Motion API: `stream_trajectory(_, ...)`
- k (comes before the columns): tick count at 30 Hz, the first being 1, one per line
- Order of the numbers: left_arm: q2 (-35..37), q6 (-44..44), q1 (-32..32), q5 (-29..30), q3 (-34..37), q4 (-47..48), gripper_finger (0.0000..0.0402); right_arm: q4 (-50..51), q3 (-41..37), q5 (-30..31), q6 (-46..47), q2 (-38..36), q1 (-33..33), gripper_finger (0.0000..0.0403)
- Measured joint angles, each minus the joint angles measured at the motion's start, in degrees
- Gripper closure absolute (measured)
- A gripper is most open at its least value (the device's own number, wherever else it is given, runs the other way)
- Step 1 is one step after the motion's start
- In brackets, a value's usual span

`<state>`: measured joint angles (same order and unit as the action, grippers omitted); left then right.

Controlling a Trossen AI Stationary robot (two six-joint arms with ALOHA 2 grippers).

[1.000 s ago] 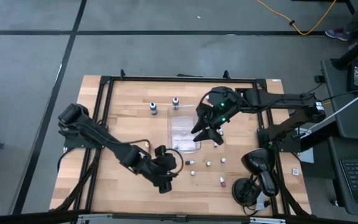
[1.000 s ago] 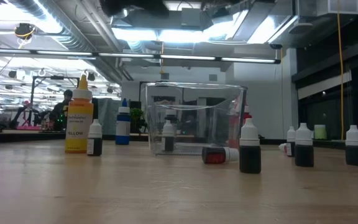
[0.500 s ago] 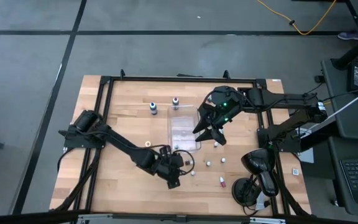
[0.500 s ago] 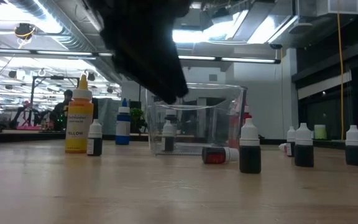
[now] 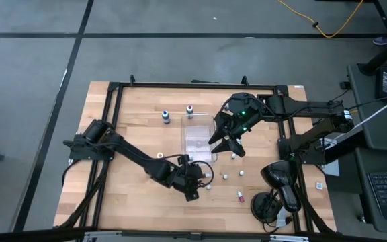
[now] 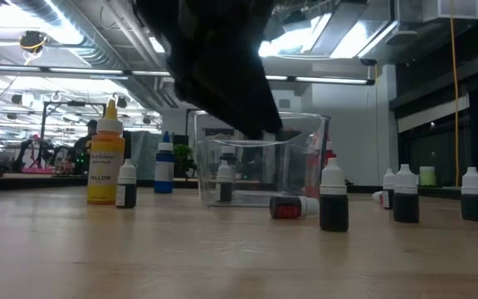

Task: Pick & Place food coloring
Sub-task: Put the small pink food coloring bottle into the bottom of the bin

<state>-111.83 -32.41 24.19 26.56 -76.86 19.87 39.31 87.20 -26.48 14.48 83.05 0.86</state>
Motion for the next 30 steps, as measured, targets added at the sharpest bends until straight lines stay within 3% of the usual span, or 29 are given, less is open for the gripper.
stream_trajectory(8, -2.8, 1.8, -0.6, -2.1, 0.0, -2.2, 0.0220, 0.0, 0.0, 0.4, -0.2, 0.0, 0.0, 0.0195)
stream_trajectory(30, -3.7, 5.6, 0.3, 3.7, 0.0, -3.4, 0.0220, 0.0, 0.0, 1.6, -1.4, 0.0, 0.0, 0.0195)
